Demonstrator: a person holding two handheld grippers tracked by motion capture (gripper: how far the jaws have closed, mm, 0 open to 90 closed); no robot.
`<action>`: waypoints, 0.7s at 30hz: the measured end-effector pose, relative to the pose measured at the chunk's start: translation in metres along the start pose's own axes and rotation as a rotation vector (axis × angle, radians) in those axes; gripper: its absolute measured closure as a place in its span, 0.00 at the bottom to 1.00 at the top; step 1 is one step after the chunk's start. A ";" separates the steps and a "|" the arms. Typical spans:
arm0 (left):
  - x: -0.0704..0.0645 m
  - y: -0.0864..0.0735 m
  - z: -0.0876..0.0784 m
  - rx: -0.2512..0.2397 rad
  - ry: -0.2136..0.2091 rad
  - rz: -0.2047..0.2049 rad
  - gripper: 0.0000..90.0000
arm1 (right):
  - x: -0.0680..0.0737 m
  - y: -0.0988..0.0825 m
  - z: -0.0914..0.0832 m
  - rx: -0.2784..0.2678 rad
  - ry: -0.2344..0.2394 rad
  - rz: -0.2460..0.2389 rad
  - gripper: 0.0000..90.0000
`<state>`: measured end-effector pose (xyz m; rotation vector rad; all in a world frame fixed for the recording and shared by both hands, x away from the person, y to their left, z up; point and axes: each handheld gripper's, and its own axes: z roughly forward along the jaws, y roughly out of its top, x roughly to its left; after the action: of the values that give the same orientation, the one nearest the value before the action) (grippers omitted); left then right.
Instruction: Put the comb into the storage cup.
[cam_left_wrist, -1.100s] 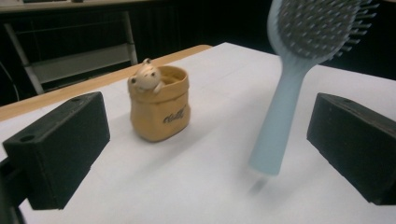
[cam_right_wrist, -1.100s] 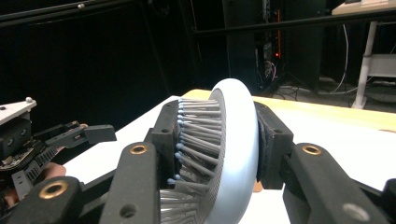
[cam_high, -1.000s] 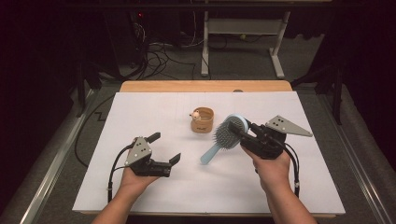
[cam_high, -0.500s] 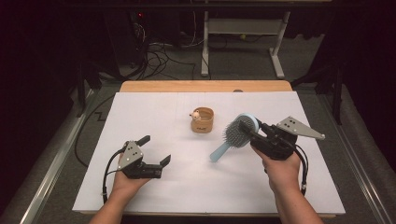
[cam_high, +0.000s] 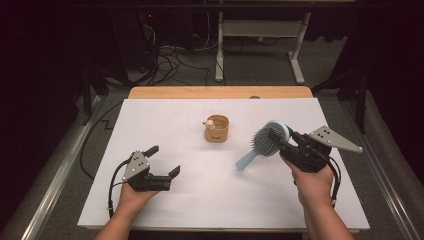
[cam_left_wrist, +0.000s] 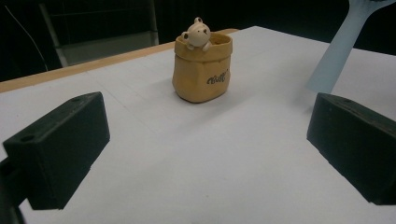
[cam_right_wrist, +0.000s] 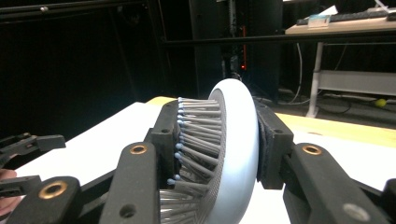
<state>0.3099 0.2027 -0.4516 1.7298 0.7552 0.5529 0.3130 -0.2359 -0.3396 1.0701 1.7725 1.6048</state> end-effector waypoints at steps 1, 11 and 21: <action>0.000 0.000 0.000 0.000 0.001 0.005 0.00 | -0.001 0.000 -0.001 0.001 -0.001 -0.002 0.68; 0.000 0.000 -0.002 -0.027 0.008 0.010 0.00 | -0.009 -0.002 -0.005 -0.007 -0.030 -0.020 0.68; 0.001 -0.001 -0.001 -0.019 0.005 0.012 0.00 | -0.010 0.000 -0.001 -0.029 -0.041 -0.023 0.67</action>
<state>0.3093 0.2045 -0.4522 1.7170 0.7408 0.5713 0.3177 -0.2453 -0.3404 1.0580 1.7243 1.5787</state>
